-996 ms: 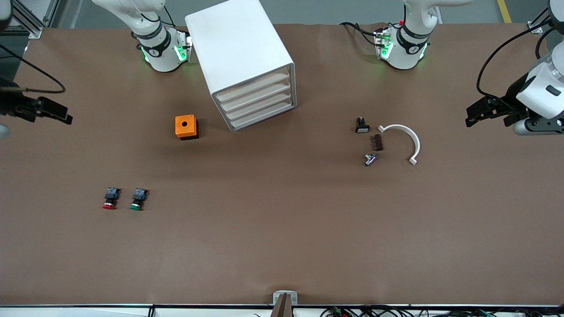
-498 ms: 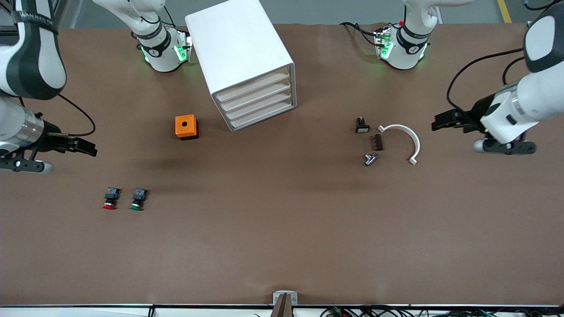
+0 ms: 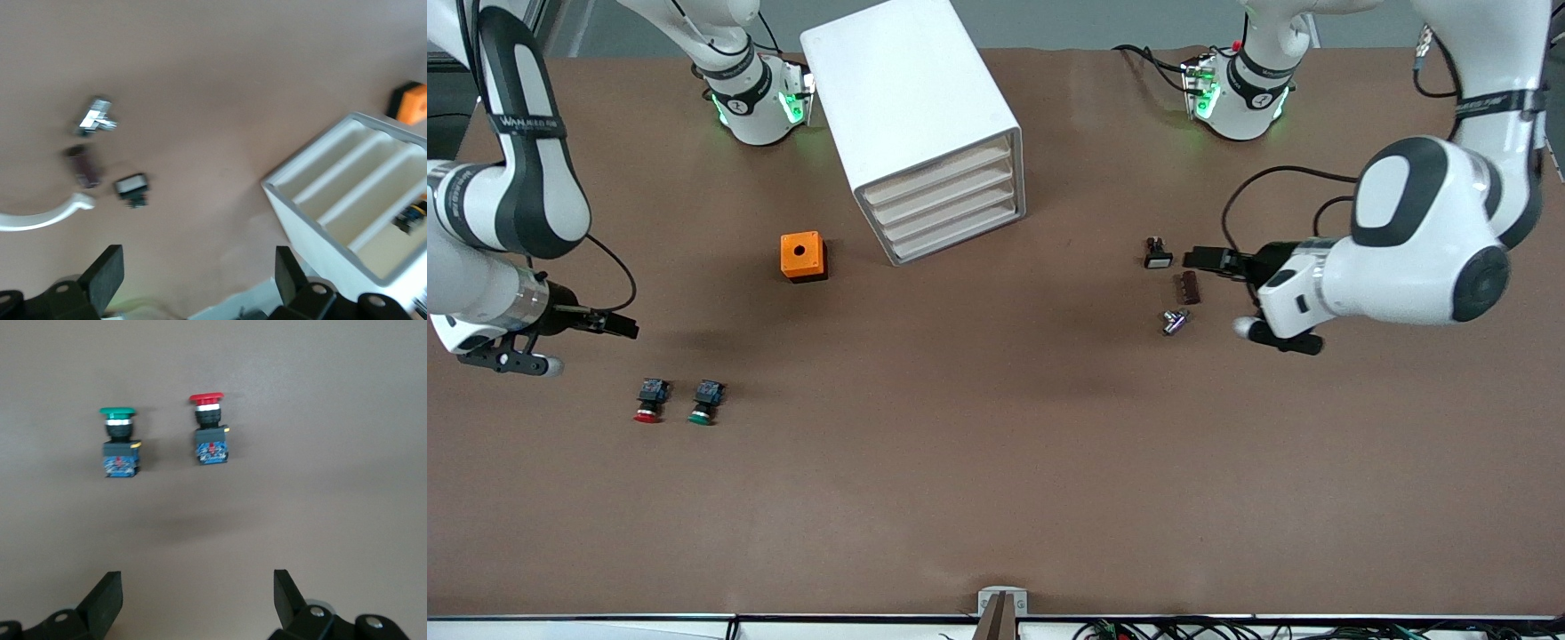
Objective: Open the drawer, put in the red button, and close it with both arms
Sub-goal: 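Lower the right gripper onto the red button while the left gripper hooks the drawer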
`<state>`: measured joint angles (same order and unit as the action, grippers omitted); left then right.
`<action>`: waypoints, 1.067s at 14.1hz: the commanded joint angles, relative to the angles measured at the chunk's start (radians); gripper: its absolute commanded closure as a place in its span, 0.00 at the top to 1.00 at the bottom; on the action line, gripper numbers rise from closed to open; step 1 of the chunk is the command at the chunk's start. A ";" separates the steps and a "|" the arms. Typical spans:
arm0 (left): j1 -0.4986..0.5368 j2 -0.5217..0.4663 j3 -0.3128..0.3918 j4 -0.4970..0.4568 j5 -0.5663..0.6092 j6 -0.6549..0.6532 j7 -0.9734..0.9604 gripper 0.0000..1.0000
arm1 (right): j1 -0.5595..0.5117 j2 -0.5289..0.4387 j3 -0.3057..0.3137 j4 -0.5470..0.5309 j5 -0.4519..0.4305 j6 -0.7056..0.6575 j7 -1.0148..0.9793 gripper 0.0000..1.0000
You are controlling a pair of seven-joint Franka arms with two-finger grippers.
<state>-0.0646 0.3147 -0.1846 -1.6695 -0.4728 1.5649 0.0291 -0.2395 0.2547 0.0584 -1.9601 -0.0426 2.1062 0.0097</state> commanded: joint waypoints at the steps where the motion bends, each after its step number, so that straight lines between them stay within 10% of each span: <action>1: 0.003 0.062 -0.021 0.020 -0.081 -0.011 0.093 1.00 | -0.035 0.066 0.017 0.004 -0.017 0.063 -0.039 1.00; 15: -0.118 0.320 -0.116 0.004 -0.495 0.049 0.418 1.00 | -0.027 0.371 0.015 0.145 -0.023 0.261 -0.028 1.00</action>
<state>-0.1775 0.6108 -0.2949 -1.6684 -0.9226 1.5949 0.3825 -0.2582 0.5892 0.0634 -1.8654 -0.0436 2.3734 -0.0180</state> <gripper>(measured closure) 0.000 0.000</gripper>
